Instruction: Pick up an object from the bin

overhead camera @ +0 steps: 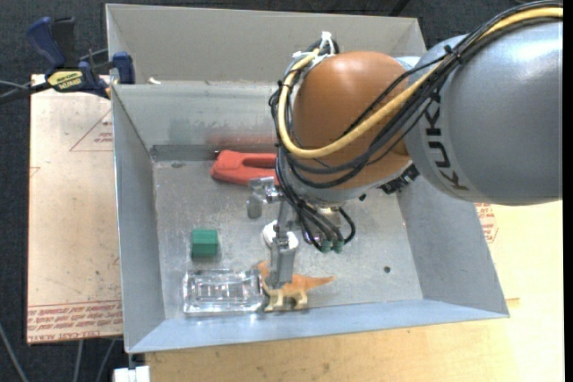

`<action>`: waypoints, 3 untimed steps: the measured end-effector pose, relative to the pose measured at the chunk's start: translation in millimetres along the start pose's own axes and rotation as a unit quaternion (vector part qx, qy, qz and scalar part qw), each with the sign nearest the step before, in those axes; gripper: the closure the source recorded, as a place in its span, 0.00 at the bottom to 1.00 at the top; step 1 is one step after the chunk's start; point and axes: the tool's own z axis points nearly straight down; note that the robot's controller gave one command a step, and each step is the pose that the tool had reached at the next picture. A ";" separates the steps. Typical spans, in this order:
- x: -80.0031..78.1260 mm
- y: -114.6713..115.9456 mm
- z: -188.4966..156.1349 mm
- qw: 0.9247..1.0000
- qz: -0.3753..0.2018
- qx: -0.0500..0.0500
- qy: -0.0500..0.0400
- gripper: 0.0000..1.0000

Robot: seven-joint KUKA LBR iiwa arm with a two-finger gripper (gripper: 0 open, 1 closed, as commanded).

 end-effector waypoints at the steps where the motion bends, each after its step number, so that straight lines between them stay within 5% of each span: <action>1: 0.8 -16.2 48.2 0.998 -0.055 0.001 0.002 0.00; 2: 1.1 -22.9 96.7 1.000 0.023 0.000 0.000 0.00; 3: 3.4 -32.3 138.0 0.999 -0.053 0.000 0.001 0.00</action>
Offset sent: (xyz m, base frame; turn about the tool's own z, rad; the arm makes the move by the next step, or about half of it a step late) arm 0.0006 -0.0329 -0.1612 -0.0915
